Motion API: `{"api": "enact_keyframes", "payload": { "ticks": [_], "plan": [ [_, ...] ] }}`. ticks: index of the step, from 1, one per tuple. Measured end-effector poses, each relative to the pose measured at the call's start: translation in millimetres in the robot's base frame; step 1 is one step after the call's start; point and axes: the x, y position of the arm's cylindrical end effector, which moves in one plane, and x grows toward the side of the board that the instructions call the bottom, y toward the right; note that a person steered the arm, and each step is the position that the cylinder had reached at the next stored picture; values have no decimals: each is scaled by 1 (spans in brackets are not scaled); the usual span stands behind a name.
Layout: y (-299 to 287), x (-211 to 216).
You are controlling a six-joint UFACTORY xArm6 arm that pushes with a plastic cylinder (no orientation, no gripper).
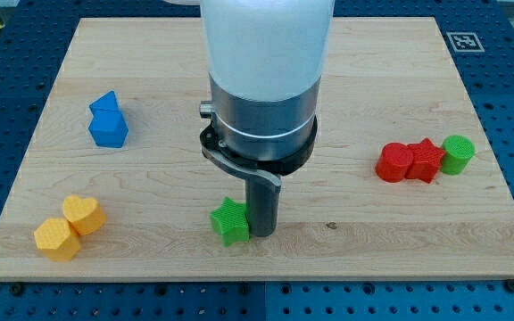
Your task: Move the green star close to the yellow heart
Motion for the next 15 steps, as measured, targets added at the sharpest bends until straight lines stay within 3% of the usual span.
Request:
{"api": "enact_keyframes", "payload": {
  "ticks": [6, 9, 15],
  "plan": [
    [-51, 0],
    [-55, -17],
    [-76, -11]
  ]
}}
